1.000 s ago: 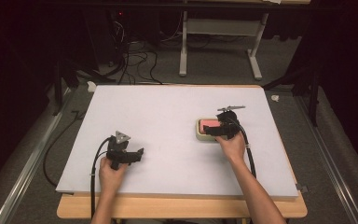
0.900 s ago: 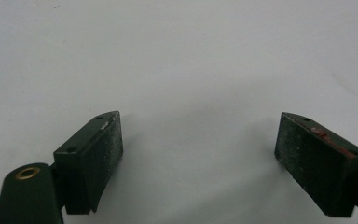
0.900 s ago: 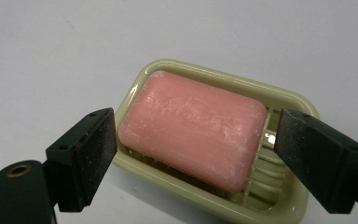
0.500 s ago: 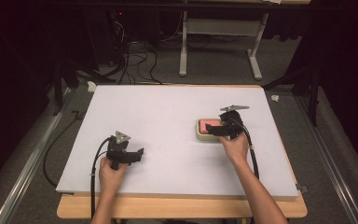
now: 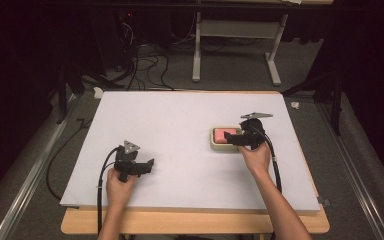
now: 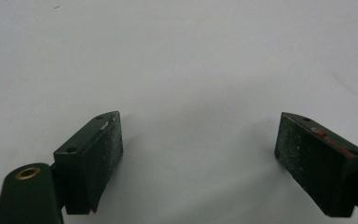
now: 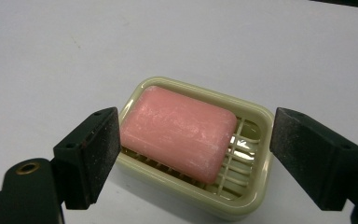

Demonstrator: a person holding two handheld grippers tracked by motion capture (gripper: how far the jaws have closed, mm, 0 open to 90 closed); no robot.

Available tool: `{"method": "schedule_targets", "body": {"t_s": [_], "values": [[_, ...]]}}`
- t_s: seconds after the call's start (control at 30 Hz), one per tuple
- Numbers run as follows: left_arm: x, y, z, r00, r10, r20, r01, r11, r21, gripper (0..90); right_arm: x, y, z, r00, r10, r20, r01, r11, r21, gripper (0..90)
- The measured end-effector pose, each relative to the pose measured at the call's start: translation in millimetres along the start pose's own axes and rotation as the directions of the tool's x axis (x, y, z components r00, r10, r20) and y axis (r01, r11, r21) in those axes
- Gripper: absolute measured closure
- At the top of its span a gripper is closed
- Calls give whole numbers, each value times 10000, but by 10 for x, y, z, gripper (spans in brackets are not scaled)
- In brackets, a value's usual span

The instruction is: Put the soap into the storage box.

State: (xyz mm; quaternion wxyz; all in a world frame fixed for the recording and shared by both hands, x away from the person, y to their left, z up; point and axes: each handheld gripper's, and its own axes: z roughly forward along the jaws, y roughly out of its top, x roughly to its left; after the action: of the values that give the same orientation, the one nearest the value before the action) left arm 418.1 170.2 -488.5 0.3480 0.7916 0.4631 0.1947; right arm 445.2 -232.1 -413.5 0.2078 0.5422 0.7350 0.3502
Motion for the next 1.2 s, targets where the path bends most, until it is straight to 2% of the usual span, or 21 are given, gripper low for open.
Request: {"method": "schedule_targets", "body": {"t_s": [0.77, 1.2], "values": [[-1, 0, 0, 10000, 6, -7, -6, 10000, 2, 157, -105, -23, -179, 10000, 41, 45, -39, 9990, -437, 185], [-1, 0, 0, 10000, 5, -7, -5, 10000, 4, 157, -226, -100, -273, 9994, 354, 62, -350, 9973, -650, 193]]}}
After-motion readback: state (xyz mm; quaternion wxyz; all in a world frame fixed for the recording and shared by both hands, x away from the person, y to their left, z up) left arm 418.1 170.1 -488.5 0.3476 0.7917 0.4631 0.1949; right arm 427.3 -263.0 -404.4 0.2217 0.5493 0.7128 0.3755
